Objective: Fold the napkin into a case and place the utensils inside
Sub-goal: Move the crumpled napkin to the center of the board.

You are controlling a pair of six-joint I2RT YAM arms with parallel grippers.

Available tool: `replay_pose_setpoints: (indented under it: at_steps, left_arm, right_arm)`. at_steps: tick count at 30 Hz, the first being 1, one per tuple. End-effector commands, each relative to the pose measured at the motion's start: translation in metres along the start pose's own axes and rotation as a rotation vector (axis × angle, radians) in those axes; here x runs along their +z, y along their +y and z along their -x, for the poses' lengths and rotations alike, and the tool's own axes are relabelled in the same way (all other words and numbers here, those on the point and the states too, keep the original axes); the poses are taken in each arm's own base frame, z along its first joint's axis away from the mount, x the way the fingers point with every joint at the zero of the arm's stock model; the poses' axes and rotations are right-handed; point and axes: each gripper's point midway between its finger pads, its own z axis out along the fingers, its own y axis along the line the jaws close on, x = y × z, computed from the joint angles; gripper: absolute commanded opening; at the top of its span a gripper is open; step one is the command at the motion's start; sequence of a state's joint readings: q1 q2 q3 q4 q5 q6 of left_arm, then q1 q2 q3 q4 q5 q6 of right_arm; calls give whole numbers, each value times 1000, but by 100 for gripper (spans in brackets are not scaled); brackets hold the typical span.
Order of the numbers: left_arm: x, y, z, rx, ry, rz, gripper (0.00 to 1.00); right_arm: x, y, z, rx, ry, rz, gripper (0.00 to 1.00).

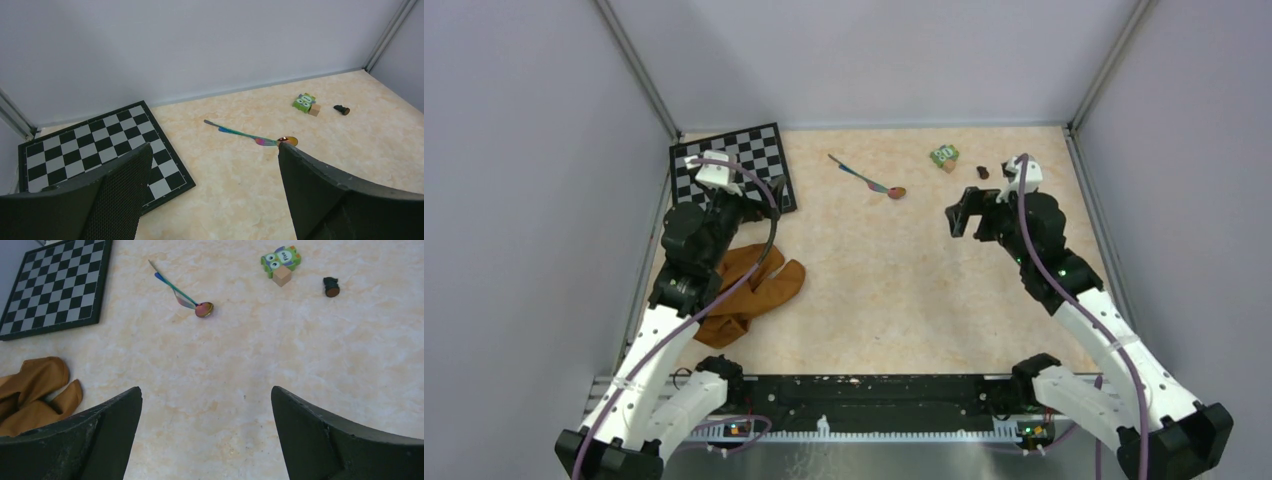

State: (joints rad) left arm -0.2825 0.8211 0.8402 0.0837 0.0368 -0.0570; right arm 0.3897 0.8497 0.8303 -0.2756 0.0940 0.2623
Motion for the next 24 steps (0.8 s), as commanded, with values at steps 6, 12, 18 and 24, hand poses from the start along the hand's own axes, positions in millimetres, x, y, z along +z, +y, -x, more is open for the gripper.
replay_pose_setpoints:
  at_steps: [6, 12, 18, 24]
  left_arm:
    - [-3, -3, 25, 12, -84, -8, 99]
    - [-3, -5, 25, -2, -82, -14, 99]
    - [-5, -7, 27, -12, -87, -20, 99]
    - [-5, -10, 29, -22, -90, -31, 99]
  right_arm:
    - [64, 88, -20, 333, 38, 255, 99]
    - [101, 174, -75, 642, 236, 350, 98]
    - [116, 264, -152, 848, 501, 397, 95]
    - [103, 326, -215, 962, 707, 388, 88]
